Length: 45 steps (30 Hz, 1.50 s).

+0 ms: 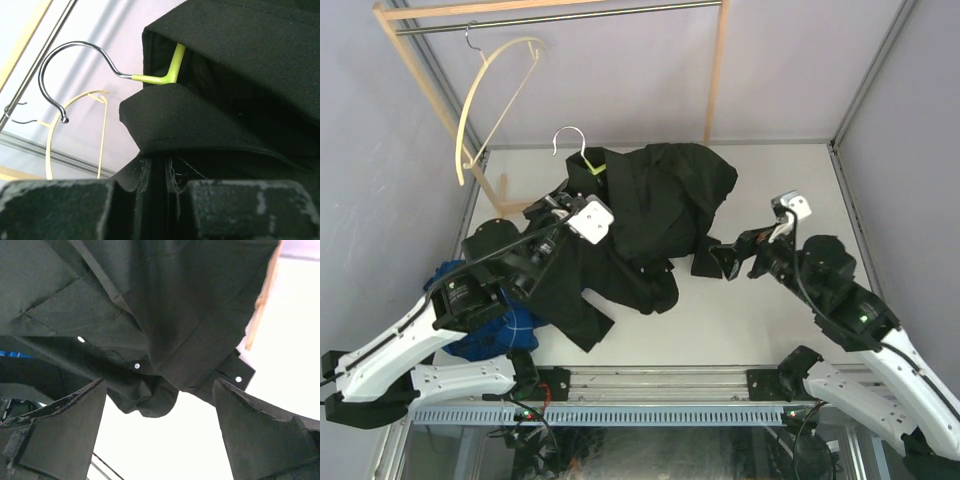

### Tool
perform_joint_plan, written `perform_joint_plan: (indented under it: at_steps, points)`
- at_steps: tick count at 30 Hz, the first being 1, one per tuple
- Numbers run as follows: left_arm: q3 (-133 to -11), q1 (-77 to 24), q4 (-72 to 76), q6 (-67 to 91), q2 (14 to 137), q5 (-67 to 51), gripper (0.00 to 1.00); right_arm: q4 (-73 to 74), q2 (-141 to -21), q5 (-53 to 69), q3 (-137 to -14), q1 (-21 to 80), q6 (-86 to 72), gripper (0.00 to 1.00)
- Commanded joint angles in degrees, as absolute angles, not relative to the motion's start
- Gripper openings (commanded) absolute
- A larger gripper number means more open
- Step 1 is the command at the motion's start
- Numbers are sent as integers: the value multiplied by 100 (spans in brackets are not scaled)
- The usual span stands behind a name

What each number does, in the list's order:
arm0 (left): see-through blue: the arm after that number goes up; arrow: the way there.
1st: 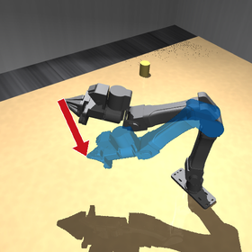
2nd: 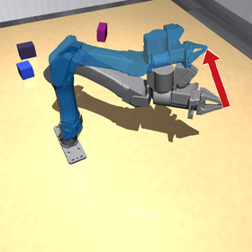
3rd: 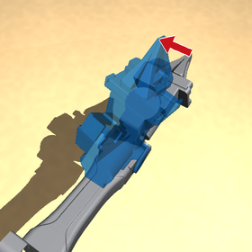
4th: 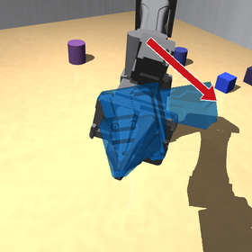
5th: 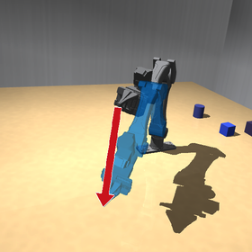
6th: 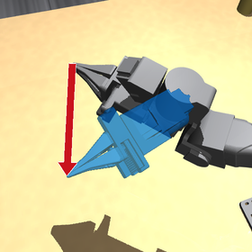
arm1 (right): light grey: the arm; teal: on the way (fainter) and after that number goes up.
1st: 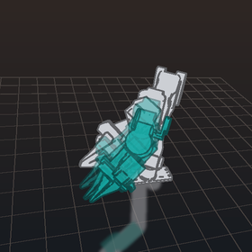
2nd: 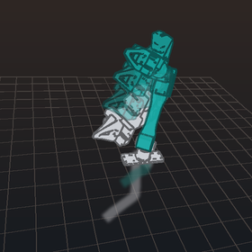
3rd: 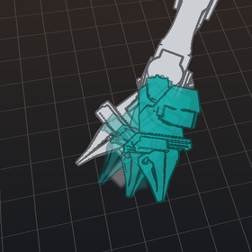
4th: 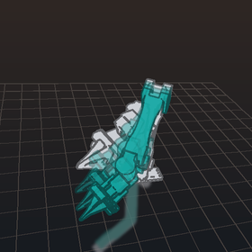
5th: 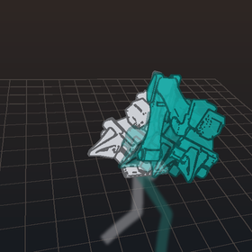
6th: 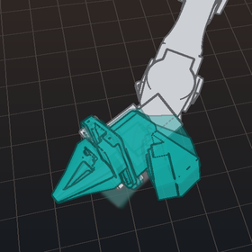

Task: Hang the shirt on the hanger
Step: Hang the shirt on the hanger.

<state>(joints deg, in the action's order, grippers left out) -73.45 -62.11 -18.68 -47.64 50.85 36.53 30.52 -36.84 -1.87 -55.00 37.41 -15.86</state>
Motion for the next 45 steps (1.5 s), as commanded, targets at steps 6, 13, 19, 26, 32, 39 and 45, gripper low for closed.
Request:
perform_joint_plan:
  at_steps: [6,13,19,26,32,39,45]
  points:
    - [-7552,-6185,-1784,-4359,5137,3614,0,506,-3913,-1368,-4488,4613,-1858,67]
    - [-7631,-6182,-1786,-4329,5071,3512,0,-108,-4297,-2019,-4108,4613,-1719,53]
    - [-7704,-6179,-1901,-4239,4914,3489,0,161,-4214,-2729,-4024,4419,-1583,16]
    - [-7609,-6185,-2093,-4060,4509,3119,0,1147,-3437,-2138,-4576,3134,-1455,0]
    - [-7401,-6187,-2290,-4167,4240,2542,0,2100,-3769,-1057,-5800,1933,-1172,0]
    - [-7106,-6187,-2283,-4457,4036,2173,0,2580,-4175,-874,-6449,1487,-1049,0]
    - [-6767,-6187,-2126,-4787,3829,1899,0,3022,-4249,-1038,-6439,1270,-1158,0]
